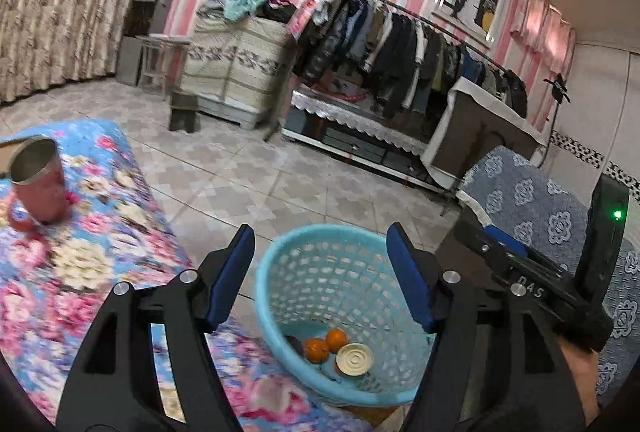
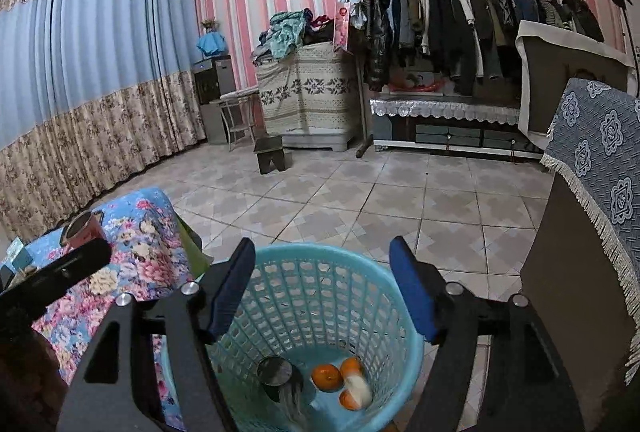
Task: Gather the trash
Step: 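Carry the cloth and bowl over the blue basket and open both tools, then grasp the blue plastic bag with the left tool while the right tool grasps the brown crumpled cloth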
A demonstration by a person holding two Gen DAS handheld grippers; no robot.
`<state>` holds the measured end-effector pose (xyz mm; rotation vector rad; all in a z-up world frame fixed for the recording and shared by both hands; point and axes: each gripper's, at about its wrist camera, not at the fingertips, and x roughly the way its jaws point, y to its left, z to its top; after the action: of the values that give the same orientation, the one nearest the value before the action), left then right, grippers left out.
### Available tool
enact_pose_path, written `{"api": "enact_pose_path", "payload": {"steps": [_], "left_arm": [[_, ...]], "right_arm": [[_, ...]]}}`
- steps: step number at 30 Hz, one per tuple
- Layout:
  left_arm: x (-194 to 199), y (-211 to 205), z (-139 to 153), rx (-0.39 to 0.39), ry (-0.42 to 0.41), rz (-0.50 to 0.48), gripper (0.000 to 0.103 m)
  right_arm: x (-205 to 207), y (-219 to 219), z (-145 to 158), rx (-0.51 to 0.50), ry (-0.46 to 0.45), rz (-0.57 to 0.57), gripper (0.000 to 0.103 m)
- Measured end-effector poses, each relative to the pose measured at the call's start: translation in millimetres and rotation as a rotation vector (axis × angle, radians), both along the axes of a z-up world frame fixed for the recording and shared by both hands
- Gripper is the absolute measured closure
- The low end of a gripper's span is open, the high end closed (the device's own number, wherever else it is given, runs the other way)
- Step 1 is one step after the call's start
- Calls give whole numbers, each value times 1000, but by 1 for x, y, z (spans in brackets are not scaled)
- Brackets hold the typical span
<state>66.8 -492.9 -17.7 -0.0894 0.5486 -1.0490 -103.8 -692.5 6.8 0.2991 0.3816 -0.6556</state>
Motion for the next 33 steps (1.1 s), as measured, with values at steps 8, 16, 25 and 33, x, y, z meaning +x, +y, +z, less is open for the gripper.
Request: {"api": "enact_pose_path", "payload": {"steps": [8,16,25,33], "left_arm": [[34,138,53,18,-93,283,35],[79,356,71,94,-110,744,31],[127,462,3,238,-13,909,28],[144,446,-5,220,35,878,22]], "right_arm": [[78,67,44,26,-125,178,34],[214,230,101,-8,-212,609,28],[275,327,-5,32,4,771,27],[309,344,-29,24,59,815,27]]}}
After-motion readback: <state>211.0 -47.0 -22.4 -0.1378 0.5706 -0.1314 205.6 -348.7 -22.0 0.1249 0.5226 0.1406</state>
